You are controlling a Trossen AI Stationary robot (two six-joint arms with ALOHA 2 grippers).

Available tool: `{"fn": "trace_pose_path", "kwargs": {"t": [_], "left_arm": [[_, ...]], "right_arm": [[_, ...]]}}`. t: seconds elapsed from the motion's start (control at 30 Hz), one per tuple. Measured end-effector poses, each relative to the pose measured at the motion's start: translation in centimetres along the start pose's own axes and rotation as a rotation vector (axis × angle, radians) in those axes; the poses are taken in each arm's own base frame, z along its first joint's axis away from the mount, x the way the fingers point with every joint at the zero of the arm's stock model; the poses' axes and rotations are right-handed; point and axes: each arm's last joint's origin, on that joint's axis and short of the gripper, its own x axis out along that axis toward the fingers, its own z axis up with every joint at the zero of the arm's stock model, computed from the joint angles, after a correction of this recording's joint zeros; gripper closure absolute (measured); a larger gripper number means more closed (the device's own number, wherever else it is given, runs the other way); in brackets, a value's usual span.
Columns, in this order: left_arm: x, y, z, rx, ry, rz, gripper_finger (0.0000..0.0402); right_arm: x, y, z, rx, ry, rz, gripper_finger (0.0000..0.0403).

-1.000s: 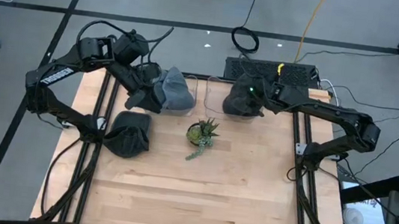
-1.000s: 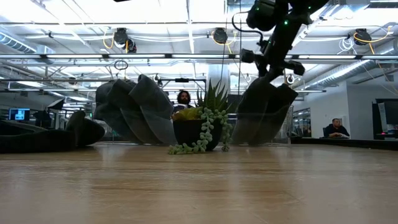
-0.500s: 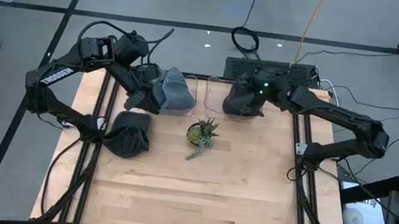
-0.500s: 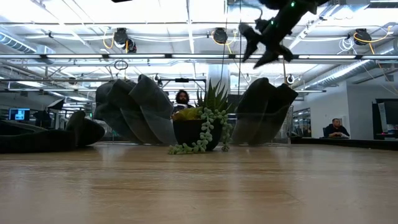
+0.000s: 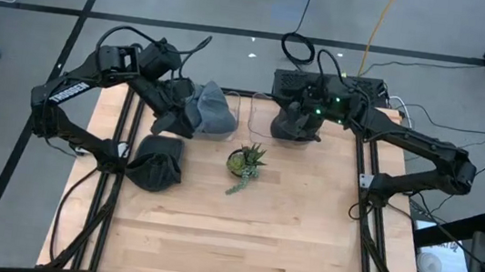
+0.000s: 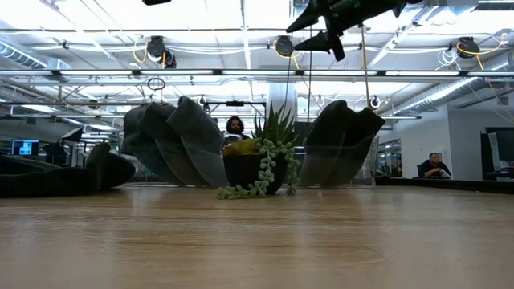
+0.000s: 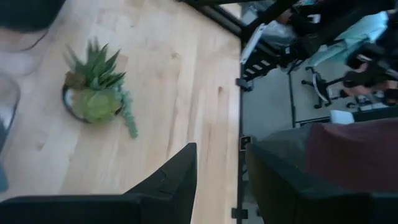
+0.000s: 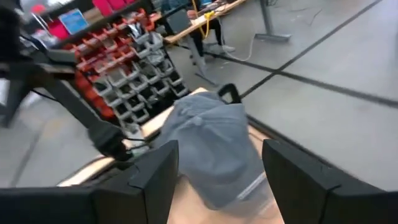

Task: Pick & Place hat
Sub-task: Put the black cap into the right transparent bin

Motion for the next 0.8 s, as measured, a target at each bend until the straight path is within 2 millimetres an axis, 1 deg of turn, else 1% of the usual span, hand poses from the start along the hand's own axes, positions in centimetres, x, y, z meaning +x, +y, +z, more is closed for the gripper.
{"fn": "trace_pose_path", "kwargs": {"t": [0.07,0.17,0.3,0.37,0.43,0.6,0.8], "left_arm": [[0.0,0.0,-0.2,-0.029,0.017,0.018,0.0256],[0.0,0.1,-0.8,-0.115,0.064,0.031,0.0256],[0.1,0.0,-2.1,-0.287,0.173,0.1,0.0256],[0.2,-0.2,-2.9,-0.344,0.238,0.155,0.0256],[0.6,-0.7,-3.2,-0.366,0.26,0.19,0.0256],[1.4,-2.5,-4.0,-0.39,0.277,0.246,0.0256],[2.6,-4.3,-5.0,-0.403,0.222,0.452,0.0256]], "right_arm": [[0.0,0.1,0.1,0.038,-0.002,0.032,0.0181],[0.0,0.5,0.4,0.033,-0.014,0.11,0.0177],[-0.1,1.1,0.9,0.03,-0.035,0.239,0.0178],[-0.2,1.3,1.1,0.025,-0.037,0.299,0.018],[-0.3,1.5,1.3,0.015,-0.036,0.353,0.0181],[-0.5,1.8,1.4,0.02,-0.019,0.442,0.0181],[-0.7,2.2,1.6,-0.028,-0.019,0.535,0.0181]]}}
